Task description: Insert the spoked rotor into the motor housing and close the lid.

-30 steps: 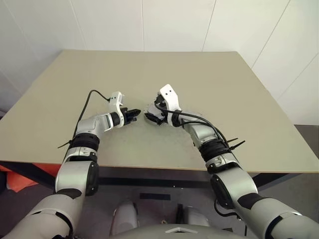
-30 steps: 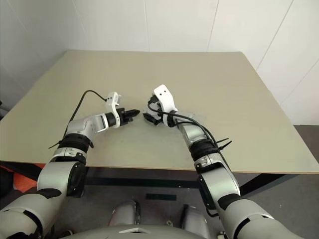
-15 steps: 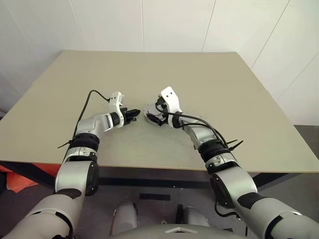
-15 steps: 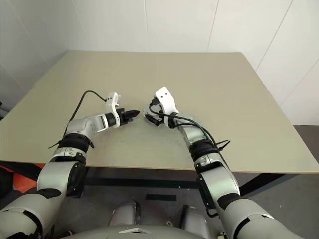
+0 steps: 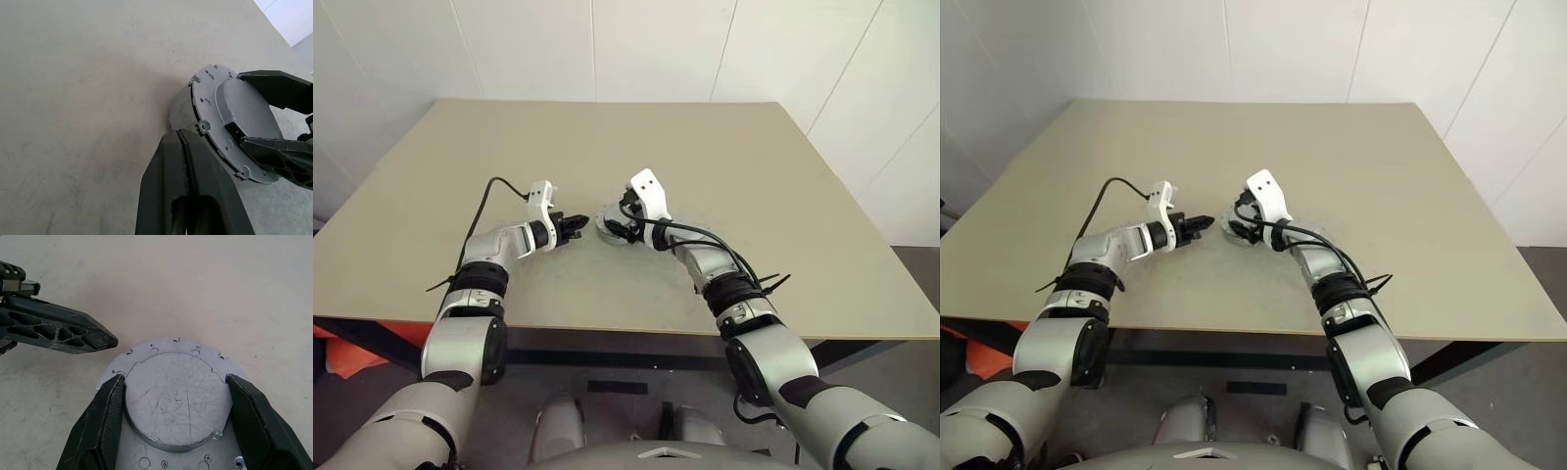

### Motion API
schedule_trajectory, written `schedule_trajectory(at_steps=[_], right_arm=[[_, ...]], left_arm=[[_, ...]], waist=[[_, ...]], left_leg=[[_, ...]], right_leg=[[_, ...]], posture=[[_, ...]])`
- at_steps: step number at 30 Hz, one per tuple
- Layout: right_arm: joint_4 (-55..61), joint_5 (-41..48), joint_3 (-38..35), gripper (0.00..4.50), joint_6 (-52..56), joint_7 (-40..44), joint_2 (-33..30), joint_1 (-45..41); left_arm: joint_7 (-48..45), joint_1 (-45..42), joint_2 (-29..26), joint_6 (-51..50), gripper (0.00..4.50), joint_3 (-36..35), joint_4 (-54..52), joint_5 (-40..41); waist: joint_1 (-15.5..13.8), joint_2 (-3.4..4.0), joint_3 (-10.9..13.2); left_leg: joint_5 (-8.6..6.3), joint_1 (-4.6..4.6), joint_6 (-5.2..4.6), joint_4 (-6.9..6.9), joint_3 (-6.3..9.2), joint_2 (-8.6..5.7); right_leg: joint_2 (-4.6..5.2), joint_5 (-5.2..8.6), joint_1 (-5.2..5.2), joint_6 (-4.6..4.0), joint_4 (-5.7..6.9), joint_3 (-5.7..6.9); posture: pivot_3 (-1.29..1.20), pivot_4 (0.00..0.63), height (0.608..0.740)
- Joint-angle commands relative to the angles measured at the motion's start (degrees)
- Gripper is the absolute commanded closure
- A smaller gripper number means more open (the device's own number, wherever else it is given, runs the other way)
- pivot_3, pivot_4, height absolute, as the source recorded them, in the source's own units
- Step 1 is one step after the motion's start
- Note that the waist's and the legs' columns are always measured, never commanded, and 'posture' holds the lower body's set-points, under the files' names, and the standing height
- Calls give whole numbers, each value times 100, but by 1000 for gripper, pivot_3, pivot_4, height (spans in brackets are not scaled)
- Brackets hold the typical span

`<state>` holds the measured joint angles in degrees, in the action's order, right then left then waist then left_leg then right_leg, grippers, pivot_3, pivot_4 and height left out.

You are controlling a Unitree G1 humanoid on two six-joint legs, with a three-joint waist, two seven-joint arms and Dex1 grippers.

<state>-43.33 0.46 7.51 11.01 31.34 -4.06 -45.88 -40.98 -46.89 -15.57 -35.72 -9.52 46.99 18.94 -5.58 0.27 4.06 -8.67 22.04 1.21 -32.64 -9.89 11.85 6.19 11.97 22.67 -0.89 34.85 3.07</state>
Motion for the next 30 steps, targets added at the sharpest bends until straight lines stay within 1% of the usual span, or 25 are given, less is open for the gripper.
schedule_trajectory(at_steps=[1, 6, 12, 18, 30], right_arm=[[27, -21, 11, 1349, 30, 52, -40, 3], [159, -92, 132, 1349, 57, 258, -145, 86], [184, -102, 147, 1349, 68, 278, -210, 111], [68, -126, 135, 1349, 68, 147, -166, 66], [-72, -396, 336, 1349, -132, -36, -217, -46]], left_arm=[[-34, -109, -43, 35, 4500, -34, -70, 34], [-32, -130, -34, 52, 4500, -34, -41, 31], [-36, -146, -27, 59, 4500, -30, -22, 29], [-38, -134, 2, 41, 4500, -10, -61, 31], [-14, -122, 44, 61, 4500, -10, -44, 27]], waist=[[-1, 0, 0], [-3, 0, 0], [-10, 0, 0], [-11, 0, 0], [-9, 0, 0]], left_leg=[[0, 0, 0, 0, 0, 0], [0, 1, 0, 1, 0, 0], [0, 1, 0, 6, 0, 0], [0, 0, 0, 7, 0, 0], [1, -3, 2, 6, 0, 0]], right_leg=[[0, 0, 0, 0, 0, 0], [0, 0, 0, 0, -1, 0], [1, 0, 0, 0, -5, 0], [2, 0, 0, 0, -5, 0], [2, 0, -3, 0, -3, 0]], posture=[[0, 0, 740], [0, 0, 740], [0, 0, 740], [0, 0, 740], [0, 0, 740]])
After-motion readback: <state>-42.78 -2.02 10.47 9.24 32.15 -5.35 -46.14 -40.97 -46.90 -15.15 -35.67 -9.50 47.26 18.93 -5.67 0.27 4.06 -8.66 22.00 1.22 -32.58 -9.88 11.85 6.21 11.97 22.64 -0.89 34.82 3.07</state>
